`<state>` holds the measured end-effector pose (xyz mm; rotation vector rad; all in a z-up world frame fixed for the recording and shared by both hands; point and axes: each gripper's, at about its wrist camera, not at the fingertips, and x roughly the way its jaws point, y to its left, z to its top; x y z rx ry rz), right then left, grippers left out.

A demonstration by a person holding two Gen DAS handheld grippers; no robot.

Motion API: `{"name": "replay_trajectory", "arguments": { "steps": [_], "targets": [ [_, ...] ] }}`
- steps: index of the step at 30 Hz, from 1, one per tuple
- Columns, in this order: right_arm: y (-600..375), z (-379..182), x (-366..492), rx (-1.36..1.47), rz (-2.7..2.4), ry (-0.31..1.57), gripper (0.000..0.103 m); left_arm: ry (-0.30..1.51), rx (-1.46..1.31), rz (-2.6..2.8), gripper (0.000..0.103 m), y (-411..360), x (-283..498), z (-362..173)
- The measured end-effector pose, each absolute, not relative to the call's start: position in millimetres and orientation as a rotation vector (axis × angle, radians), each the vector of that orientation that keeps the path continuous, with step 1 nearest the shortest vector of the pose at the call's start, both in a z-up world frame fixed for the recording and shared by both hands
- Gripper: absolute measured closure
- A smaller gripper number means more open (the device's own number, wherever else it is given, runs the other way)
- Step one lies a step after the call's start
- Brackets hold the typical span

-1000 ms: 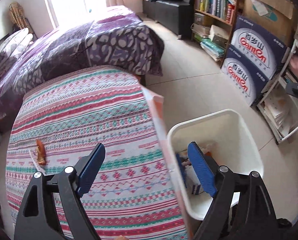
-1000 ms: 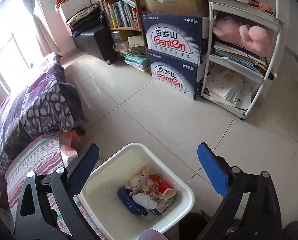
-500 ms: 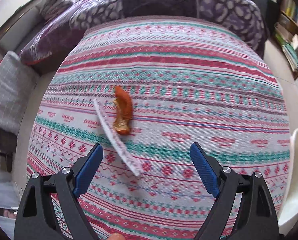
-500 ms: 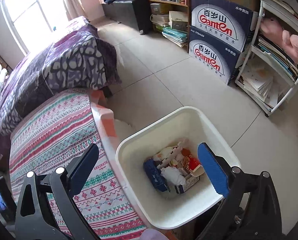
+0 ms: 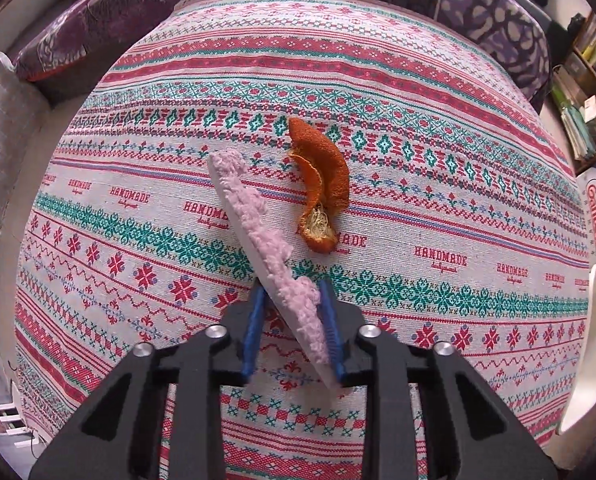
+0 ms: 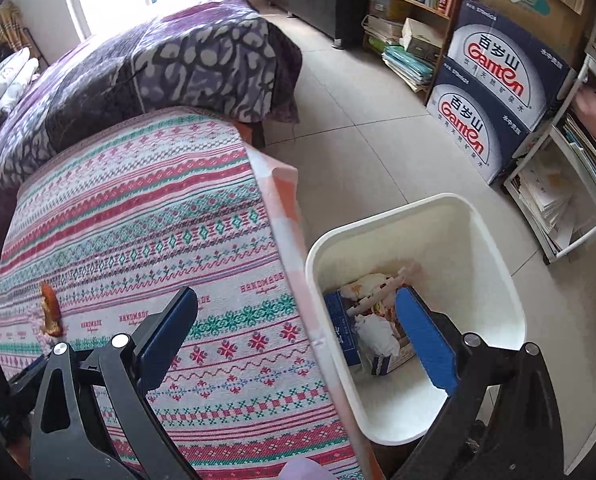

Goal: Collect trash
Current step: 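Grasp the pink fuzzy strip with the left tool while the right tool grasps an orange peel, then carry both items over the cream bin and open both tools to drop them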

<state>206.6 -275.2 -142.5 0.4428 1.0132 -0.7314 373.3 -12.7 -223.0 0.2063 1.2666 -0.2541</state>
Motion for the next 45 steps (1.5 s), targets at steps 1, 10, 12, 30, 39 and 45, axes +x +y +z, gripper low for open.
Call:
{"name": "replay_trajectory", "arguments": {
  "steps": [1, 10, 12, 30, 39, 45],
  "targets": [
    [-268, -146, 212, 0.427, -0.707, 1.022, 0.008, 1.267, 0.192, -0.261, 0.092, -6, 375, -221],
    [-207, -172, 263, 0.353, -0.497, 1.059, 0.008, 1.175, 0.081, -0.240, 0.093, 60, 392, -174],
    [-188, -176, 281, 0.351, -0.446, 1.054, 0.008, 1.136, 0.048, -0.221, 0.093, 73, 396, -156],
    [-53, -226, 400, 0.148, -0.226, 1.139, 0.036, 0.977, -0.138, -0.140, 0.093, 142, 407, -84],
    [-71, -199, 402, 0.252, -0.246, 1.088, 0.087, 0.991, -0.156, -0.116, 0.093, 150, 408, -90],
    [-82, -155, 385, 0.265, -0.261, 0.987, 0.087, 0.925, -0.134, -0.103, 0.093, 140, 399, -76]
  ]
}}
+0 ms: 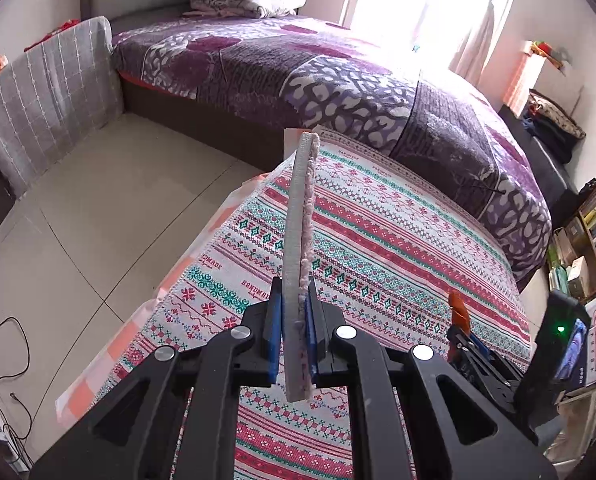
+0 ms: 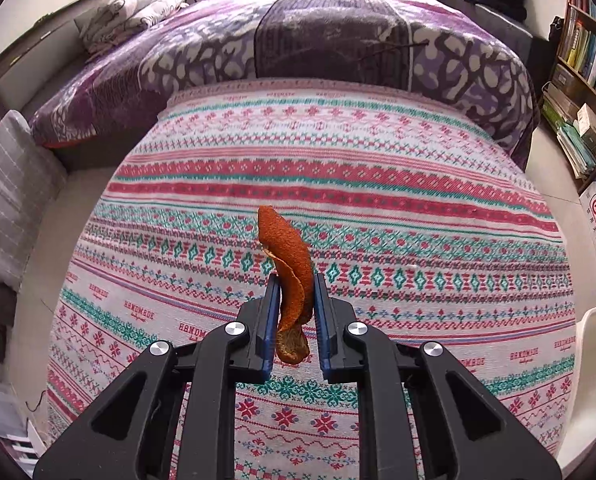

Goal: Collect trash
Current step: 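Carry both items over the cream bin and open both tools to drop them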

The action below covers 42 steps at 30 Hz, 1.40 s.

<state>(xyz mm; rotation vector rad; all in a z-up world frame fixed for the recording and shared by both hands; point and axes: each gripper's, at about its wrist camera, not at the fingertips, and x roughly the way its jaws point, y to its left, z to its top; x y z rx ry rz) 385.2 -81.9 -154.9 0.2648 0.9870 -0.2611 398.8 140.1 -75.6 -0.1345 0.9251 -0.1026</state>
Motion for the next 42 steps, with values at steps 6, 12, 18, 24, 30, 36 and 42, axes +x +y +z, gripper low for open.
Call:
{"name": "replay_trajectory", "arguments": {
  "steps": [6, 12, 18, 24, 30, 36, 42],
  "targets": [
    [-96, -119, 354, 0.245, -0.315, 0.886, 0.087, 0.845, -0.109, -0.105, 0.093, 124, 385, -59],
    [-122, -101, 324, 0.271, -0.368, 0.839, 0.087, 0.783, -0.068, -0.121, 0.093, 100, 368, -49],
    [-154, -99, 292, 0.308, -0.428, 0.834, 0.087, 0.752, -0.010, -0.166, 0.093, 69, 350, -50],
    [-190, -106, 260, 0.328, -0.494, 0.848, 0.087, 0.755, 0.056, -0.227, 0.093, 31, 335, -61],
    [-225, -112, 231, 0.344, -0.570, 0.836, 0.087, 0.770, 0.081, -0.269, 0.093, -1, 328, -68],
    [-256, -109, 212, 0.389, -0.617, 0.833, 0.087, 0.786, 0.078, -0.313, 0.093, -32, 323, -69],
    [-286, -105, 192, 0.448, -0.659, 0.825, 0.087, 0.762, 0.098, -0.366, 0.093, -66, 308, -61]
  ]
}}
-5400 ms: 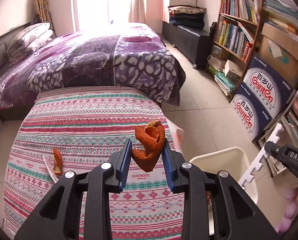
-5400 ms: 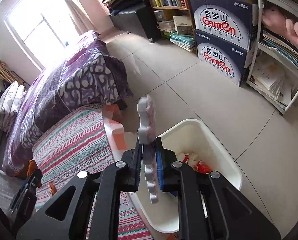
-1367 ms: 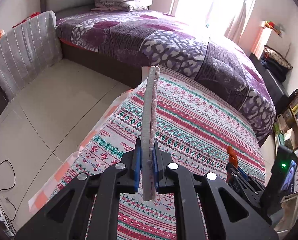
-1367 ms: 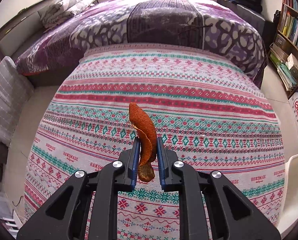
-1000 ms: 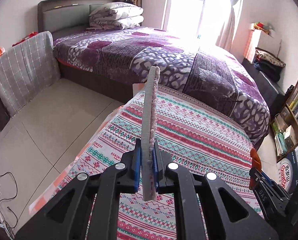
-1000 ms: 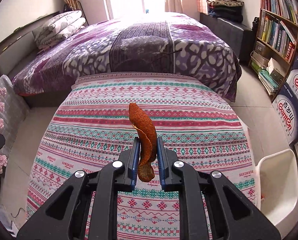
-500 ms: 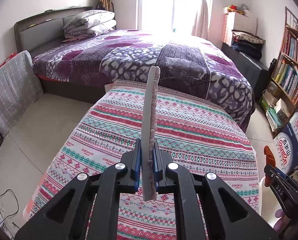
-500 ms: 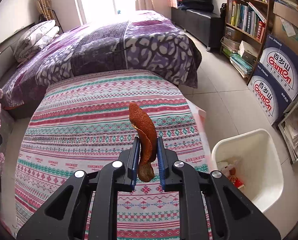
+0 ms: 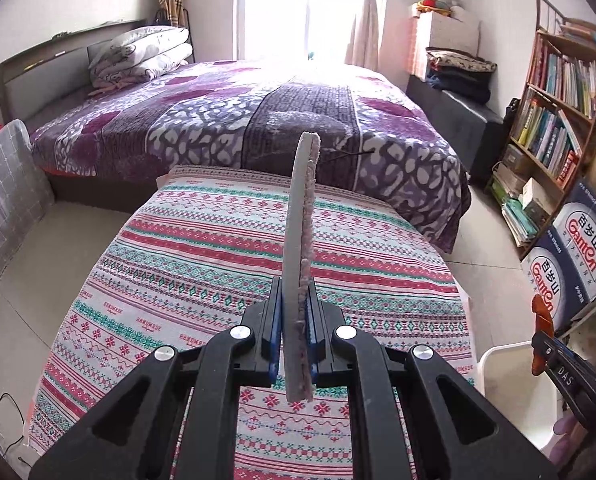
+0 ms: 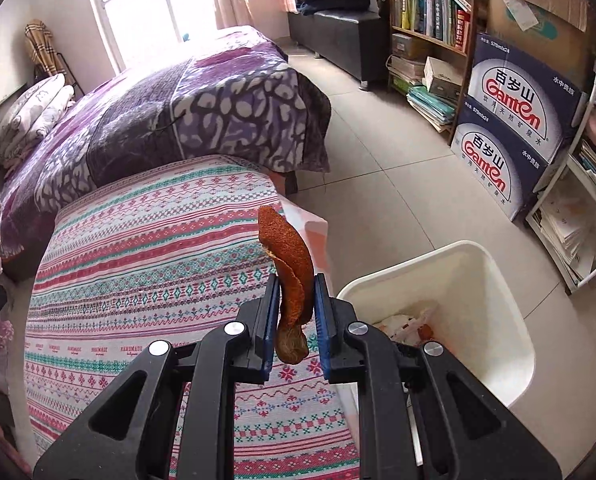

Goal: Collect trash
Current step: 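Carry both items over the cream bin and open both tools to drop them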

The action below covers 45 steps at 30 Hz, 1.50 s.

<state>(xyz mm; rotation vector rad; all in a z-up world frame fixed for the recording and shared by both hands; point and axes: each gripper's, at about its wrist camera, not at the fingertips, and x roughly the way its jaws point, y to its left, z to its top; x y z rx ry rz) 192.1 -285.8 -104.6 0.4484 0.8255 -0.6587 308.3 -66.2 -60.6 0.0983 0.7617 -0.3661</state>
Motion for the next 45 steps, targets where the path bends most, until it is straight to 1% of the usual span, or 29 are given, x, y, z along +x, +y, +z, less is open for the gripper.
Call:
{"name": "replay_trajectory", "arguments": {
  "steps": [11, 20, 21, 22, 23, 24, 27, 34, 41, 42, 44, 45],
  "targets": [
    [-335, -107, 155, 0.512, -0.755, 0.838, 0.086, 0.752, 0.140, -0.469, 0.093, -130, 283, -58],
    [-372, -109, 119, 0.560, -0.838, 0.838, 0.085, 0.751, 0.202, -0.600, 0.093, -193, 246, -63],
    [-375, -109, 115, 0.564, -0.848, 0.834, 0.084, 0.752, 0.211, -0.617, 0.093, -201, 241, -65],
    [-379, -108, 111, 0.567, -0.861, 0.828, 0.080, 0.753, 0.223, -0.633, 0.093, -208, 236, -66],
    [-382, -107, 106, 0.569, -0.872, 0.824, 0.071, 0.754, 0.235, -0.650, 0.093, -216, 230, -68],
    [-385, -106, 102, 0.573, -0.884, 0.817, 0.066, 0.754, 0.246, -0.663, 0.093, -222, 225, -70],
    [-396, -105, 87, 0.594, -0.916, 0.797, 0.058, 0.760, 0.270, -0.703, 0.093, -241, 212, -75],
    [-418, -103, 55, 0.636, -0.989, 0.763, 0.052, 0.762, 0.314, -0.779, 0.092, -275, 182, -83],
    [-431, -101, 23, 0.629, -1.066, 0.735, 0.040, 0.786, 0.331, -0.866, 0.092, -303, 160, -88],
    [-432, -101, 19, 0.625, -1.077, 0.731, 0.037, 0.787, 0.333, -0.875, 0.092, -306, 156, -88],
    [-433, -100, 11, 0.623, -1.101, 0.719, 0.034, 0.792, 0.335, -0.893, 0.089, -313, 151, -88],
    [-433, -99, 7, 0.620, -1.116, 0.714, 0.033, 0.796, 0.333, -0.900, 0.079, -314, 150, -88]
  ]
}}
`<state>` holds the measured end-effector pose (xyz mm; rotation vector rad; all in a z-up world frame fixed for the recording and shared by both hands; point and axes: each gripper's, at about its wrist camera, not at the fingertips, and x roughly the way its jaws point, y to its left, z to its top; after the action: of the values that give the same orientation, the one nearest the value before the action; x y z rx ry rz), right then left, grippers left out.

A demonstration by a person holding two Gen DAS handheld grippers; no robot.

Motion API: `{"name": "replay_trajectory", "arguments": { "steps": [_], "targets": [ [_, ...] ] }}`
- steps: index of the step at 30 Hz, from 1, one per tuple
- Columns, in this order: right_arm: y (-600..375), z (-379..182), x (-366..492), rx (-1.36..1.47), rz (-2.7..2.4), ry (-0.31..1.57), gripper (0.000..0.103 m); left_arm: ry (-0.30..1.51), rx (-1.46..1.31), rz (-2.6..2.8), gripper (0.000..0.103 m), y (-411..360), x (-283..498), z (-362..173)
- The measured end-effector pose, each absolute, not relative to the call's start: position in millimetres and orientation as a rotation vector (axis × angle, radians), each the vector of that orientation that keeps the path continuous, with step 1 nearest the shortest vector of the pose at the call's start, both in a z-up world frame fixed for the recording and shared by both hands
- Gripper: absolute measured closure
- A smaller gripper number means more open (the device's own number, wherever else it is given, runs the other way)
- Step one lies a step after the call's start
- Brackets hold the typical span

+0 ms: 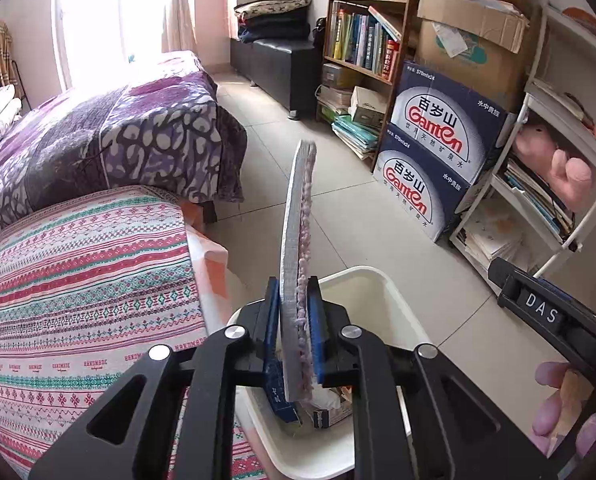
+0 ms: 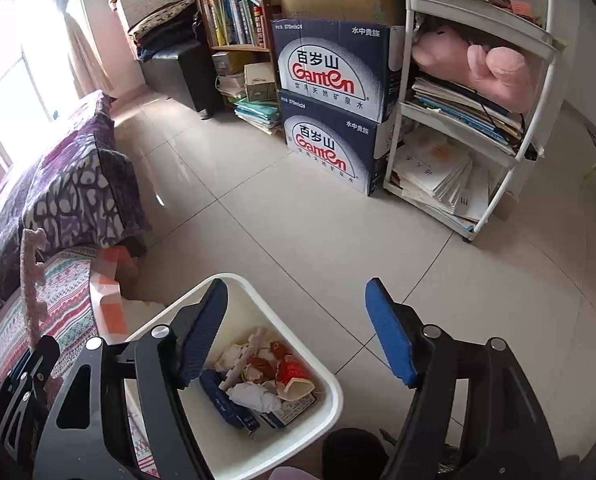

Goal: Collect trash

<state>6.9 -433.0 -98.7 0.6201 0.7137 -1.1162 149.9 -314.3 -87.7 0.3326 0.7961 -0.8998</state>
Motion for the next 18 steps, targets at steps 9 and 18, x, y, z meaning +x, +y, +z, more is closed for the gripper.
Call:
{"name": "replay_trajectory", "arguments": {
  "steps": [9, 18],
  "targets": [
    [-416, -81, -20, 0.499, -1.203, 0.674, 0.013, 0.719, 0.323, -0.870, 0.023, -301, 132, -69],
    [-364, -54, -49, 0.448, -1.156, 0.578, 0.007, 0.600, 0.319, -0.730, 0.007, -250, 113, -43]
  ]
}}
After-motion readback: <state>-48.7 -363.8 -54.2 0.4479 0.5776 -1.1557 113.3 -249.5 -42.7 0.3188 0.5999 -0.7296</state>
